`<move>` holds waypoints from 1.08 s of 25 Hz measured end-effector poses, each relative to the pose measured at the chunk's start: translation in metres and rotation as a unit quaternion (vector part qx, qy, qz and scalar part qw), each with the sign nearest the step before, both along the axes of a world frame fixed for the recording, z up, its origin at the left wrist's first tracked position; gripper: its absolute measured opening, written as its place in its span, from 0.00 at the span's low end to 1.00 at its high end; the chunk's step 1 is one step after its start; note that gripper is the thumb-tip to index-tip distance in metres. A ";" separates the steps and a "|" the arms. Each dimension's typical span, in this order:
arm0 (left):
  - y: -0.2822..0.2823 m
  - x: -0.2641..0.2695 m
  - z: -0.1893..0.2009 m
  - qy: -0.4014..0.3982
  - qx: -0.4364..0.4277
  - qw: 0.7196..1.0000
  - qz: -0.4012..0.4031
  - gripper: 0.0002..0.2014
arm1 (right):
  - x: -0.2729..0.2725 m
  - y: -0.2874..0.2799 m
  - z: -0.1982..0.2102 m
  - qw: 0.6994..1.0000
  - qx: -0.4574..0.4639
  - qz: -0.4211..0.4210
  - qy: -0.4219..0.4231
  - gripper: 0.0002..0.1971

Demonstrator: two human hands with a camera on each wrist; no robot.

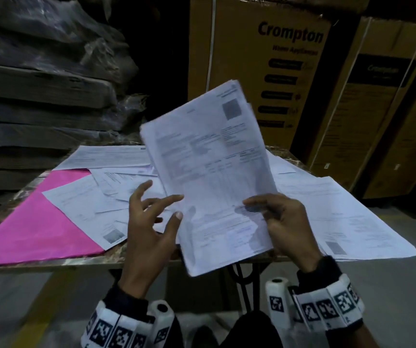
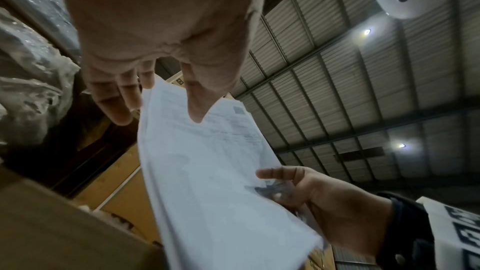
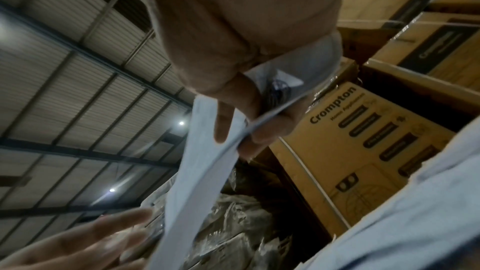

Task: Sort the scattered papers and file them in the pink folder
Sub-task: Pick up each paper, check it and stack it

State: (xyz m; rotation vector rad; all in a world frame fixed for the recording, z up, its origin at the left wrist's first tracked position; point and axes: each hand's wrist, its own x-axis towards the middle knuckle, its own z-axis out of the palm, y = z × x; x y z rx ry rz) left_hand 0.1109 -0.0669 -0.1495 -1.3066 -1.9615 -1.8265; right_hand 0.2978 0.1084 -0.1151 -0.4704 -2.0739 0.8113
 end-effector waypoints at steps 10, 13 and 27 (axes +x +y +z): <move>-0.046 -0.001 0.017 0.032 -0.083 0.995 0.055 0.06 | 0.028 -0.008 0.005 0.962 0.020 0.143 -0.232 0.30; -0.061 -0.011 0.023 -0.053 -0.064 0.993 -0.082 0.06 | 0.033 -0.013 0.003 0.952 0.016 0.161 -0.260 0.29; -0.067 -0.032 0.000 -0.172 0.056 0.981 -0.063 0.13 | 0.071 -0.014 -0.009 0.991 -0.123 0.046 0.019 0.09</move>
